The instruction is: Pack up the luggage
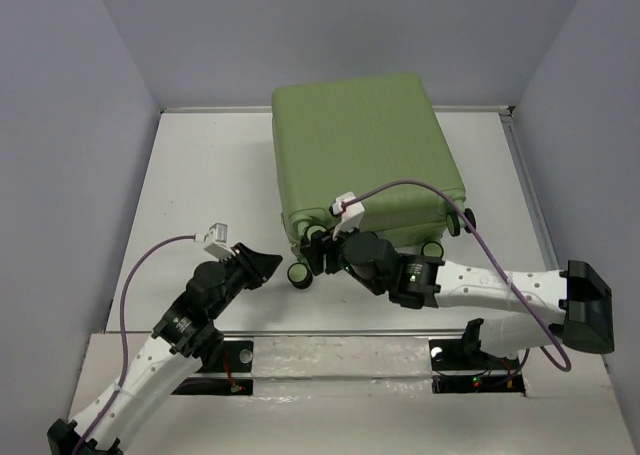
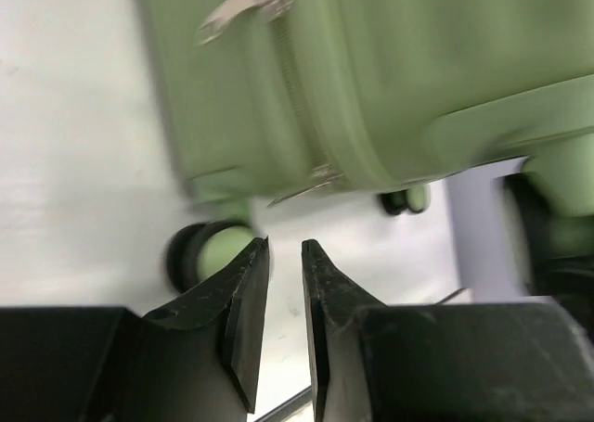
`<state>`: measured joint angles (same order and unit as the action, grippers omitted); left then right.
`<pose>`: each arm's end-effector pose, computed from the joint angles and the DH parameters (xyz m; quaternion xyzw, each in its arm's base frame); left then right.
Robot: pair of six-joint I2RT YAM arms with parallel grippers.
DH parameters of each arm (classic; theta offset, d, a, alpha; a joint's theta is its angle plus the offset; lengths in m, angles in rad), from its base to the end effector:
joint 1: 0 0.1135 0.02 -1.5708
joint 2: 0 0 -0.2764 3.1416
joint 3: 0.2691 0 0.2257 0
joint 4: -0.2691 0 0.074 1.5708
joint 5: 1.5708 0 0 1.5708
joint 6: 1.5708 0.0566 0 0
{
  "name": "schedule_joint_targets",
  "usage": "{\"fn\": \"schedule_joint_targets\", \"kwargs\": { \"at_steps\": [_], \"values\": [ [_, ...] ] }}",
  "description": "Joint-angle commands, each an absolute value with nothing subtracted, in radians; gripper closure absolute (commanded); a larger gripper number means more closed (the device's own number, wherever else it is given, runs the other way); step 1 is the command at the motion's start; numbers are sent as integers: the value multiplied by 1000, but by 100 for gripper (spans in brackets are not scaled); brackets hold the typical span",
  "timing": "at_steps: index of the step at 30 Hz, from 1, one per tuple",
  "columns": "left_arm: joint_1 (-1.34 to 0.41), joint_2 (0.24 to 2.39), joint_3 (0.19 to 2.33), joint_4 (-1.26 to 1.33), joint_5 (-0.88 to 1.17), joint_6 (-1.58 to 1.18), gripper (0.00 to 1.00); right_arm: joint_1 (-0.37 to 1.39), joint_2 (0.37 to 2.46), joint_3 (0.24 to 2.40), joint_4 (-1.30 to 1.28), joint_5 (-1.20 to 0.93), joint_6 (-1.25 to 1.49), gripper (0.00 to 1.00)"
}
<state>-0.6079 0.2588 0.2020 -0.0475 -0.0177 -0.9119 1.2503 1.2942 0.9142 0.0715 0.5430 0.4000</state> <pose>0.0854 -0.0582 0.2182 -0.1183 0.7335 -0.4563 0.4897 0.1177 0.2618 0.3172 -0.1766 0.7738 0.2707 0.5447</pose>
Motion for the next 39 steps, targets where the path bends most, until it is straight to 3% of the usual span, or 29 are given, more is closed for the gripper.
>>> {"fn": "schedule_joint_targets", "kwargs": {
  "at_steps": [1,13,23,35,39],
  "values": [
    [-611,247,170,-28,-46,-848,68,1181,1218,916,138,627,405,93],
    [-666,501,204,317,26,-562,54,1163,1163,865,97,629,420,93],
    [-709,633,251,448,67,-492,50,1163,1172,867,86,615,428,93],
    [-730,799,290,502,21,-445,57,1163,1170,862,87,597,440,93],
    [-730,837,308,508,11,-431,70,1163,1170,854,95,591,443,93]
  ]
}}
